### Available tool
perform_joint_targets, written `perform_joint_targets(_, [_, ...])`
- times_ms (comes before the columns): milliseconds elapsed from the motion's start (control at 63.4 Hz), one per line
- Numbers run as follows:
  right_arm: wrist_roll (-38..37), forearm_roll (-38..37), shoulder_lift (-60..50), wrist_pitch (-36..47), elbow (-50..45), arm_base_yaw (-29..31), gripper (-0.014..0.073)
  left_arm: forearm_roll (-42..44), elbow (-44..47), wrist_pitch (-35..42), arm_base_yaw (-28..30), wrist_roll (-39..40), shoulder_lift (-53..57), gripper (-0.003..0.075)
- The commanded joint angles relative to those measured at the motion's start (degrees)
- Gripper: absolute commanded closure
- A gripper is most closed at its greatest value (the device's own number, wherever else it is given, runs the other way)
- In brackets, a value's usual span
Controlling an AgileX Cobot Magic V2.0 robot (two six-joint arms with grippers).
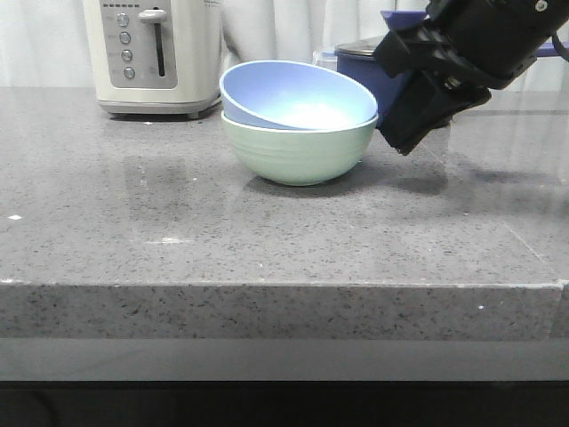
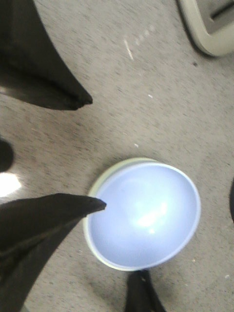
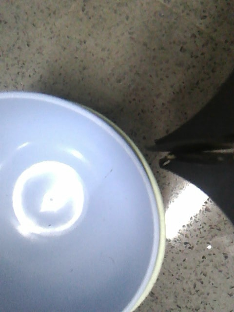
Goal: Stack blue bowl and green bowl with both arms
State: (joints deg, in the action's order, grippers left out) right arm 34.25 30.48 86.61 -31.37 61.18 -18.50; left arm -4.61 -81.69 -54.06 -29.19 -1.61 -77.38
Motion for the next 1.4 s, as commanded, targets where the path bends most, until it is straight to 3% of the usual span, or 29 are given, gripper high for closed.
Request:
perform_joint_targets(0, [0.5,1.5,-2.1,2.1,1.3,0.0,0.0657,-0.1,3.8,4.1,2.0,0.4,7.8,0.0332])
perform_joint_targets(237, [0.5,1.5,-2.1,2.1,1.3,0.0,0.0657,-0.1,17.2,4.4,5.7,0.4,21.1,0.0332])
perform_joint_targets(505, [0.5,1.5,-2.1,2.1,1.3,0.0,0.0657,-0.6,28.4,3.9,5.8,0.4,34.8,0.0332])
perform_joint_targets(741, [0.5,1.5,-2.9,0.6,1.4,0.0,0.0657,-0.6,31.9,3.9,5.8,0.4,41.8,0.0332])
perform_joint_targets(930, [0.2,0.7,-8.2,-6.6,1.4,0.0,0.0657,-0.6,32.0,3.2,5.8,0.4,42.5,0.0332])
perform_joint_targets(1057, [-5.1,-4.5,-13.4,-11.3,1.4,0.2,0.0654,-0.5,32.0,3.2,5.8,0.4,42.5,0.0332])
perform_joint_targets(1262, [-20.3,-18.8,-24.7,-17.9,1.4,0.4,0.0654,0.0,32.0,3.3,5.8,0.4,42.5,0.0332])
perform_joint_targets(1388, [-25.2,-21.5,-32.6,-20.5,1.2,0.4,0.0654,0.0,32.0,3.4,5.8,0.4,42.5,0.0332])
